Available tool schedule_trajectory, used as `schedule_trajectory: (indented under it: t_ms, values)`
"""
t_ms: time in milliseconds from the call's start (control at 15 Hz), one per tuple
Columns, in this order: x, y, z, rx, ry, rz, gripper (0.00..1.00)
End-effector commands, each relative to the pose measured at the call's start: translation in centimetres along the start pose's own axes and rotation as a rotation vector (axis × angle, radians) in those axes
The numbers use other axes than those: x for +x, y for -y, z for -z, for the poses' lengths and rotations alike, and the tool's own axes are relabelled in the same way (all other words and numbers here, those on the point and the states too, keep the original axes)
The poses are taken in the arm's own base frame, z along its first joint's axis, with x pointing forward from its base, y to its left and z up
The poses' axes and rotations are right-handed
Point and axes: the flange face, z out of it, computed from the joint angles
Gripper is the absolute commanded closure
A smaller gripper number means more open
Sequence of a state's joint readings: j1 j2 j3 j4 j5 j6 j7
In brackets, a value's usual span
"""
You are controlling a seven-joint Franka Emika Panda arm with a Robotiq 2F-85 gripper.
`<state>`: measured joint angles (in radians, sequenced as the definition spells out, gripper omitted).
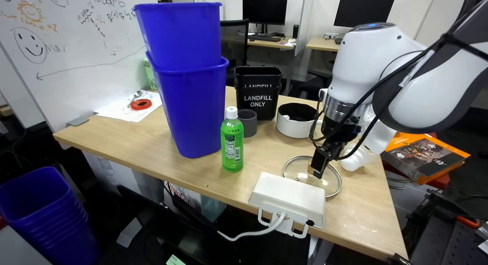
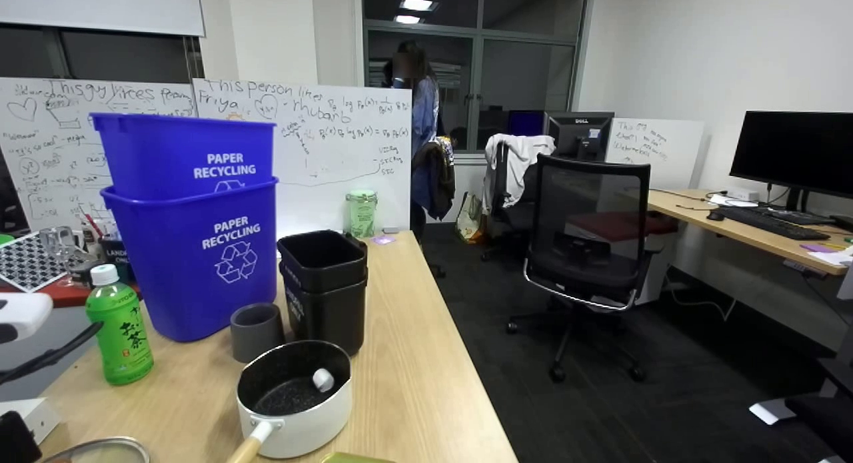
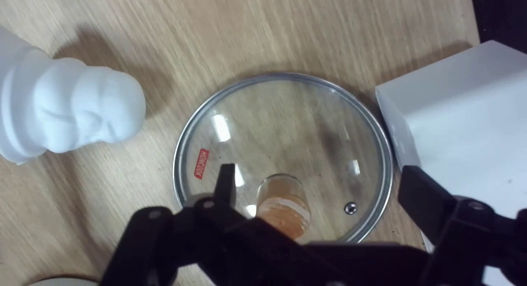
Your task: Place the lid on the white pot
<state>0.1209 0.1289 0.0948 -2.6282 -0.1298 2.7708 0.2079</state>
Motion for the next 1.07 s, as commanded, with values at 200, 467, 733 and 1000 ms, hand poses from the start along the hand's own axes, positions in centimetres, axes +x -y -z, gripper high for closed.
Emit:
schedule_trajectory:
  t_ms: [200, 467, 733, 1000]
  values:
    - [1.8, -0.4, -2.2, -0.057, -0.057, 0.008, 0.00]
    - [2.8, -0.3, -3.4, -0.072, -0.073, 0.002, 0.00]
    - [3.1, -0.3, -4.1, -0.088, -0.064, -0.020, 0.22]
    - [3.5, -0.9, -4.0, -0.100, -0.065, -0.052, 0.43]
